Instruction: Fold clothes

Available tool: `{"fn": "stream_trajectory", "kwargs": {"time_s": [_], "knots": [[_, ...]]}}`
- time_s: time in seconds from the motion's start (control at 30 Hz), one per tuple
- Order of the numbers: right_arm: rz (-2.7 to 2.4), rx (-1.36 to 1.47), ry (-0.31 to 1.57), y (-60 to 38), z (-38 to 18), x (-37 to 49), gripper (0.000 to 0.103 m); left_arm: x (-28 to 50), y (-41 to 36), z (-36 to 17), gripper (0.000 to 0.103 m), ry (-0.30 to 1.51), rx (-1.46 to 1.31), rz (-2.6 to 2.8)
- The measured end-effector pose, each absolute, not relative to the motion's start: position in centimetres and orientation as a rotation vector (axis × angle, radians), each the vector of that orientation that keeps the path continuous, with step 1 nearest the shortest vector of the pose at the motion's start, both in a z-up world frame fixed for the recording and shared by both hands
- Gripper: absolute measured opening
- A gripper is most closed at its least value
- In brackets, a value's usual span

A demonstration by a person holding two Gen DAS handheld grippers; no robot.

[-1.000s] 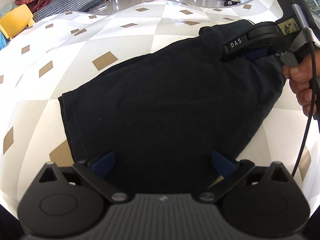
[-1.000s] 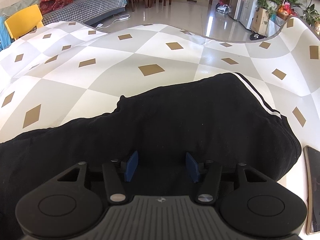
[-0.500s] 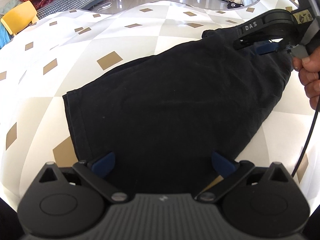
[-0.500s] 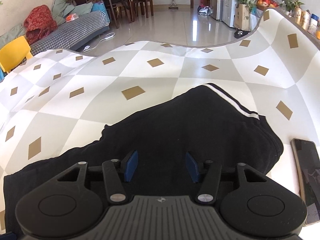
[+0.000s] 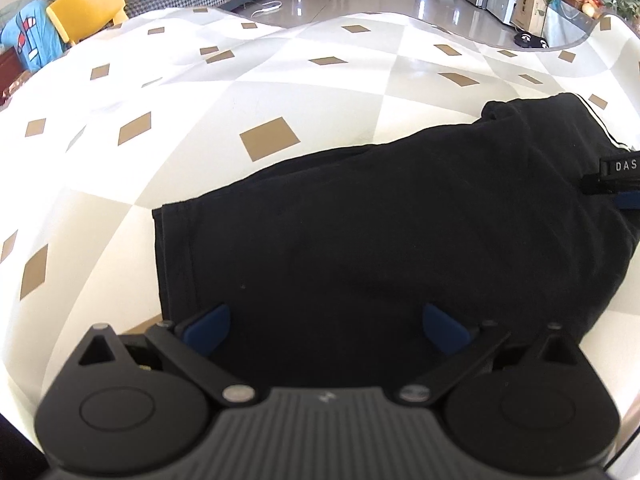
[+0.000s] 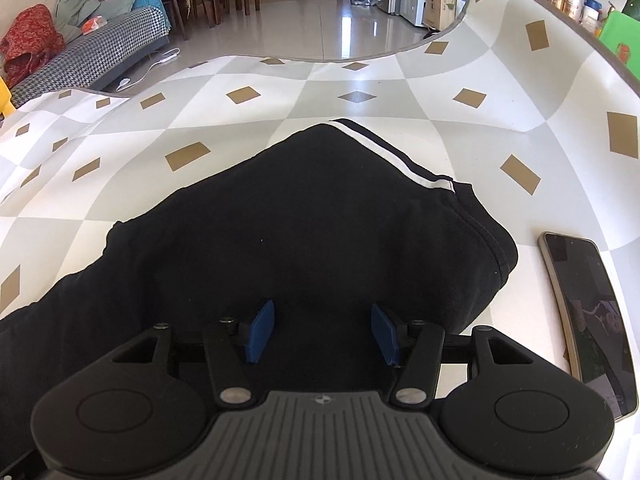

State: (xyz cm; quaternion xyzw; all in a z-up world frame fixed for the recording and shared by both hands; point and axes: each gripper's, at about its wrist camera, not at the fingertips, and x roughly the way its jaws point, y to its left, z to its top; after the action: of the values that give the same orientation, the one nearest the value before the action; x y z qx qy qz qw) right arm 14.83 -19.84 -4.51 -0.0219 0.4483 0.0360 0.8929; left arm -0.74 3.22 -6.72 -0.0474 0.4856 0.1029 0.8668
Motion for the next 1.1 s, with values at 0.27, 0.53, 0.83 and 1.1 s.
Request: {"fn": "stream_trajectory", "kwargs": {"time_s": [0.27,0.53,0.83,1.1], "knots": [[0.062,-0.034,0.934,-19.8,-4.6,14.9,0.053,-0.6,3.4,-7.1,0.103,0.998,-0.086,0.197],[0.062,-0.042,0.928,-19.7,-4.6,14.7,0.054,0.0,4.1,-7.1,0.103,0.997,-0.083,0.189],[0.053,-0.042,0.924,-19.5,-4.7,14.6,0.054,0.6,4.6,-7.2,0.103,0.991,-0.081,0.188],[0.041,-0.038,0.923,-19.3,-4.7,14.6,0.054,1.4,5.0,-7.3,0.103,0.988,-0.082,0.189]]}}
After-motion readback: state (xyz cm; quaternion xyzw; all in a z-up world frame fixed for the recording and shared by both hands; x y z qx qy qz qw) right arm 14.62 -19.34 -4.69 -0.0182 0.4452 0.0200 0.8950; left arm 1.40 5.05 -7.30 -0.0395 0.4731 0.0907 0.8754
